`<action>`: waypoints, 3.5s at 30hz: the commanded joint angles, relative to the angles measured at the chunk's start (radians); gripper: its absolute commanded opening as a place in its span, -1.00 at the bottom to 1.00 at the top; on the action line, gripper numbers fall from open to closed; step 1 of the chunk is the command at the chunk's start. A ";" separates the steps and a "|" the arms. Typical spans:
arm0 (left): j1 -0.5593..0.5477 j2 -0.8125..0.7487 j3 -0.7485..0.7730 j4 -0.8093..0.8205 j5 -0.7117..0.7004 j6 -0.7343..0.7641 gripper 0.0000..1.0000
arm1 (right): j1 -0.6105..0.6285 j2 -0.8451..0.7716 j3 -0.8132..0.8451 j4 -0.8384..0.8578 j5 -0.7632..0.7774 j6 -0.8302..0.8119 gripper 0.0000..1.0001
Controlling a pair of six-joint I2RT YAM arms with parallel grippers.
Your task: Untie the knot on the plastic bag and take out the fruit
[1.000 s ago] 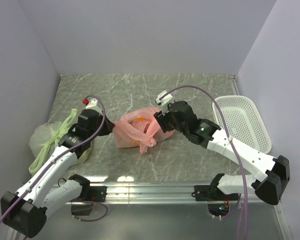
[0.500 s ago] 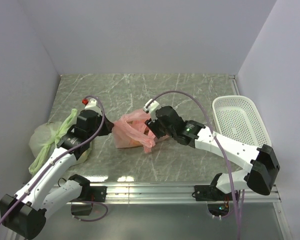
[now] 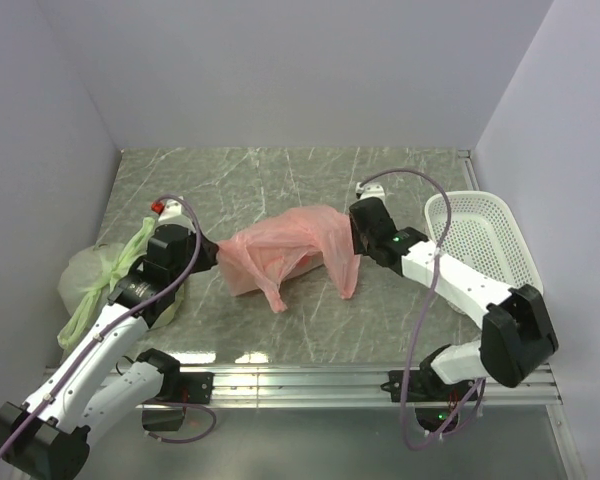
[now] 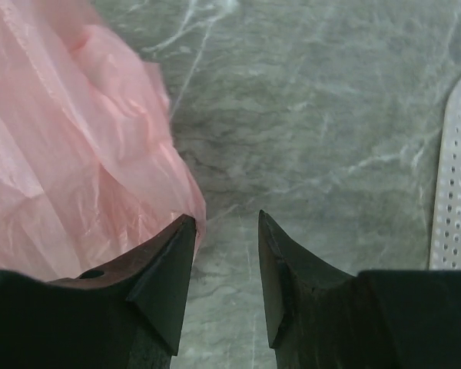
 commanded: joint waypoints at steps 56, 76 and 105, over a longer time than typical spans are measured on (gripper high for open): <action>-0.432 0.393 0.240 0.046 -0.251 0.693 0.79 | 0.202 -0.413 -0.156 0.307 -0.156 0.090 0.34; -0.431 0.508 0.277 0.108 -0.308 0.756 0.09 | 0.213 -0.450 -0.235 0.372 -0.283 0.214 0.35; -0.432 0.376 0.391 -0.015 -0.178 0.286 -0.99 | 0.266 -0.249 -0.390 0.706 -0.219 0.621 0.29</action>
